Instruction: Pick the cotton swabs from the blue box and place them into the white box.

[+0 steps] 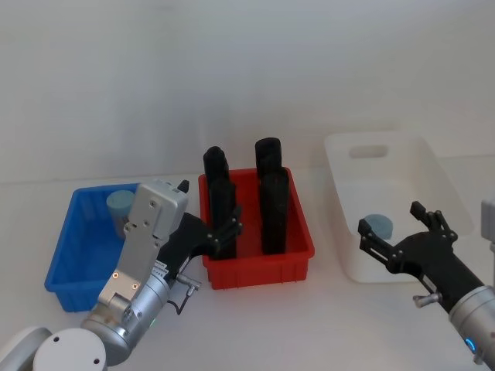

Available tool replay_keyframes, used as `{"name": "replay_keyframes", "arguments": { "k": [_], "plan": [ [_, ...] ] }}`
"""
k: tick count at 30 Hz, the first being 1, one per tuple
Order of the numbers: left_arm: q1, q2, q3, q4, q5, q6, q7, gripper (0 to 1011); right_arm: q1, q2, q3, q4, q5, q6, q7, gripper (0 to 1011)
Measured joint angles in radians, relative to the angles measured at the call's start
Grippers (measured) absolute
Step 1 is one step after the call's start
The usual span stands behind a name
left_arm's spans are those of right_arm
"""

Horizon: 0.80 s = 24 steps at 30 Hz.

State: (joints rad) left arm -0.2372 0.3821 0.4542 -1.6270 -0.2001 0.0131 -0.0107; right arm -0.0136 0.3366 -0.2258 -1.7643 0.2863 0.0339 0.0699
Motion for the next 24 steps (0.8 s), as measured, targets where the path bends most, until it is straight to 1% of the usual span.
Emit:
{"name": "replay_keyframes", "arguments": {
  "k": [7,13,19,20,23,24],
  "plan": [
    [0.000,0.000,0.000,0.000,0.000,0.000,0.000,1004,0.012,-0.007,-0.002,0.020,-0.007,0.000,0.015,1001],
    [0.000,0.000,0.000,0.001,0.000,0.001,0.000,1004,0.039,-0.019,-0.004,0.060,-0.023,-0.001,0.037,1001],
    [0.000,0.000,0.000,0.001,0.000,0.001,0.000,1004,0.089,-0.038,-0.006,0.131,-0.050,-0.006,0.073,1001],
    [0.000,0.000,0.000,0.001,0.000,0.001,0.000,1004,0.106,-0.044,-0.007,0.155,-0.057,-0.009,0.084,1001],
    [0.000,0.000,0.000,0.001,0.000,0.001,0.000,1004,0.130,-0.054,-0.009,0.189,-0.068,-0.014,0.101,1001],
    [0.000,0.000,0.000,0.001,0.000,0.001,0.000,1004,0.146,-0.060,-0.011,0.213,-0.075,-0.019,0.113,1001]
  ]
}}
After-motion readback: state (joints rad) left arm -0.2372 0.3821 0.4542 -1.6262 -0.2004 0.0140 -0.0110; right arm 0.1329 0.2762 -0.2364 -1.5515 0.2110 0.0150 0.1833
